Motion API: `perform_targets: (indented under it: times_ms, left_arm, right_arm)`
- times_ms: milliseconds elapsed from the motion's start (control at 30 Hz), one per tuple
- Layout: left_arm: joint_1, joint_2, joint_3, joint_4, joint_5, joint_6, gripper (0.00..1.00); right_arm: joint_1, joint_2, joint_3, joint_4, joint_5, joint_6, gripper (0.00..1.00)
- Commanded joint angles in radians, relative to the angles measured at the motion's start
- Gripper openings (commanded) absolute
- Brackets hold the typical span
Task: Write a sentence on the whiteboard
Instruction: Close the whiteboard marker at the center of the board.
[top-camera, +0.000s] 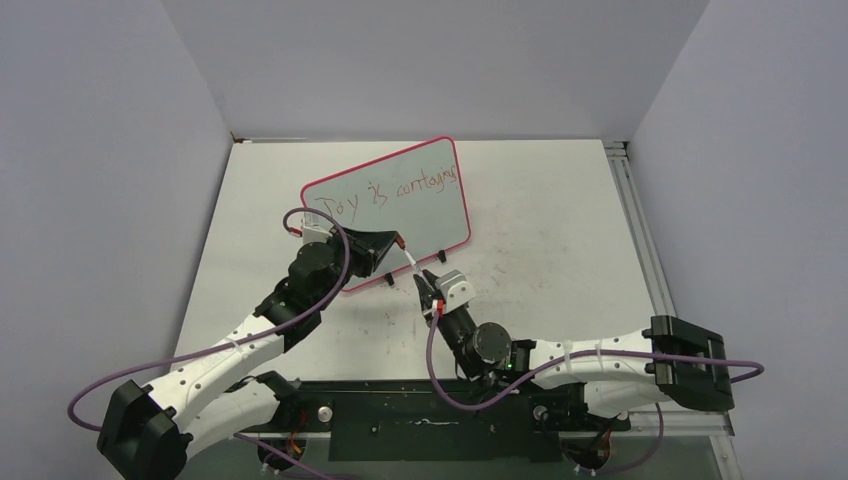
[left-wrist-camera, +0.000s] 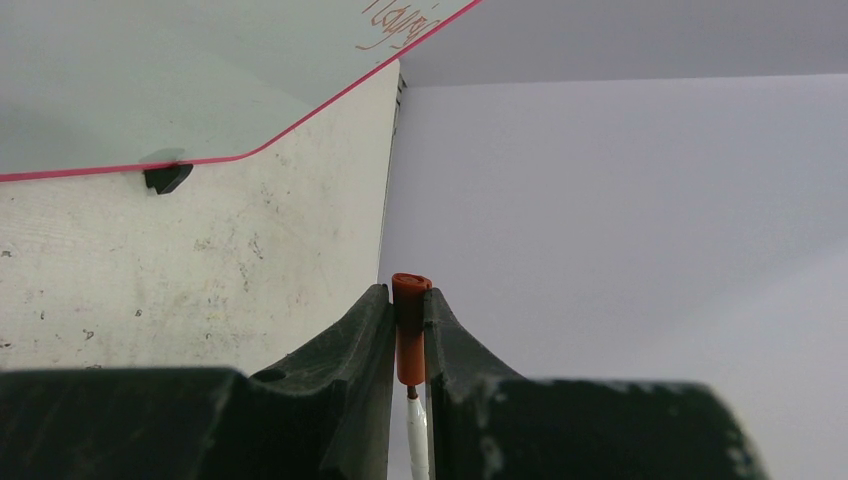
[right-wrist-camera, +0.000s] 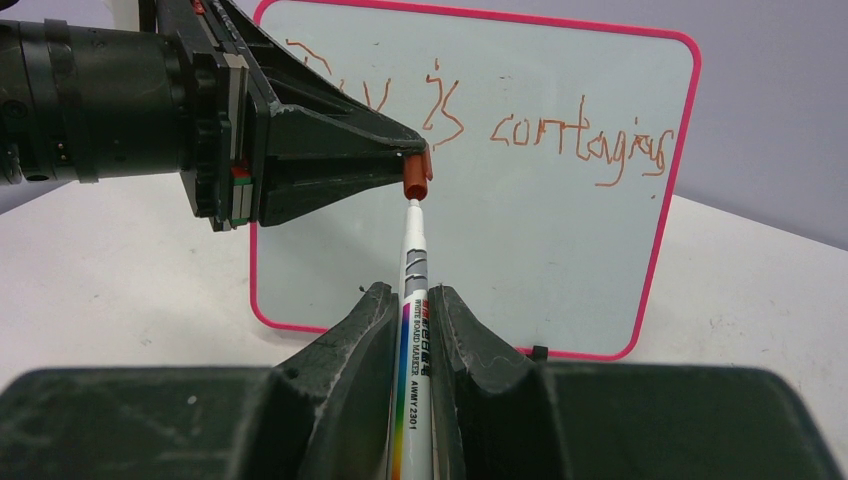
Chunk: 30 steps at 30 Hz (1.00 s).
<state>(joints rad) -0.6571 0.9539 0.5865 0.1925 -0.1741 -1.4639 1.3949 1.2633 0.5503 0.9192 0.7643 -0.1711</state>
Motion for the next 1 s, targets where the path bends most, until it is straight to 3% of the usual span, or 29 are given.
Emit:
perform_targets:
  times_ms: [0, 967]
  left_arm:
    - [0.007, -0.007, 0.012, 0.072, 0.006, -0.013, 0.0]
    - [0.004, -0.026, -0.008, 0.076, 0.019, -0.024, 0.0]
  right_arm:
    - [0.001, 0.007, 0.033, 0.036, -0.013, 0.012, 0.05]
    - [-0.037, 0.029, 0.039, 0.067, -0.006, -0.015, 0.05]
